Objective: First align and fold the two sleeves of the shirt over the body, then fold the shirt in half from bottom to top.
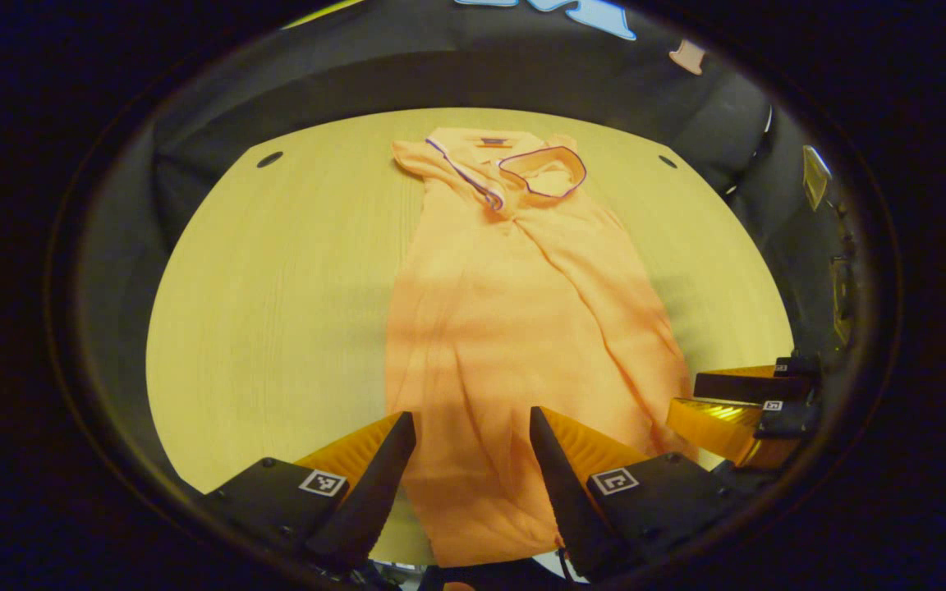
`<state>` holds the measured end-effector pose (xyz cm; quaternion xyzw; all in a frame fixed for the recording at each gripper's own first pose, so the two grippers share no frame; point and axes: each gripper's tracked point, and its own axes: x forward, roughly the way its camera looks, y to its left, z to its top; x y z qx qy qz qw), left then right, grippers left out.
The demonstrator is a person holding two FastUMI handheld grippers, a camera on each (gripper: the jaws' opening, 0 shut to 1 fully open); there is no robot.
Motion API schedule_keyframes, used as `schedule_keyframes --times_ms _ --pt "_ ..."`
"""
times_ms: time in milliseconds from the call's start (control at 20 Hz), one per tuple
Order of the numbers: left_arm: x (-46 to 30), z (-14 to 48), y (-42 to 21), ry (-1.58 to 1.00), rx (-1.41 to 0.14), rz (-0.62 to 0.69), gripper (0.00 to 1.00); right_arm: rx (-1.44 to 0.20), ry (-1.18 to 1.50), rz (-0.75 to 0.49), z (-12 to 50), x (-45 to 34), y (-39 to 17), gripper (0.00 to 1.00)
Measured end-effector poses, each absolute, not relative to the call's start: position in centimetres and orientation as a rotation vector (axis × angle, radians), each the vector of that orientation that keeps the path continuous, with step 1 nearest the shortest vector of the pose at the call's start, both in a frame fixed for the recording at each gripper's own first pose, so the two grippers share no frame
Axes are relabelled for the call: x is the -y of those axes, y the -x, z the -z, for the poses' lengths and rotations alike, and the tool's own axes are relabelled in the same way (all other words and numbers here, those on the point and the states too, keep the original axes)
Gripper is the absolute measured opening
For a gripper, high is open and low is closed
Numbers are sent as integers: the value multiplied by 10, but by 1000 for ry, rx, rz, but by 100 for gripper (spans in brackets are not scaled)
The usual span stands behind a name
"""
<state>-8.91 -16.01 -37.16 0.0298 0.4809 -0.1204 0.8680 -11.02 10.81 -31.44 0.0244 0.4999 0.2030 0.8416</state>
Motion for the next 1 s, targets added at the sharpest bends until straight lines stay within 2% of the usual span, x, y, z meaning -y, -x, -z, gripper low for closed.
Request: schedule_keyframes --times_ms 50,150,200,250,350,450,600,650,700,900,950,1000 --pt "158 375 99 -67 -1022 249 96 -1073 -42 -430 318 -107 116 68" --pt "152 383 118 -74 -1060 240 93 -1109 -22 -428 325 -104 132 68" --pt "147 389 127 -84 -1082 229 96 -1129 -9 -425 329 -102 140 68" --pt "142 394 134 -98 -1103 214 89 -1147 2 -421 333 -100 147 68" --pt "138 399 145 -102 -1128 203 93 -1177 20 -410 339 -97 155 68" --pt "134 404 156 -97 -1156 190 89 -1198 52 -391 343 -90 159 68" --pt "127 413 167 -118 -1198 162 89 -1235 111 -358 350 -80 164 69" --pt "124 414 172 -122 -1217 153 96 -1249 131 -348 353 -77 165 69" --pt "125 413 169 -120 -1207 149 93 -1263 142 -344 356 -76 167 69" --pt "127 414 170 -123 -1230 141 89 -1286 194 -324 358 -76 166 68" --pt "127 414 170 -123 -1239 142 89 -1293 216 -317 357 -75 166 63" --pt "126 414 171 -121 -1245 140 90 -1301 227 -312 358 -76 166 68"
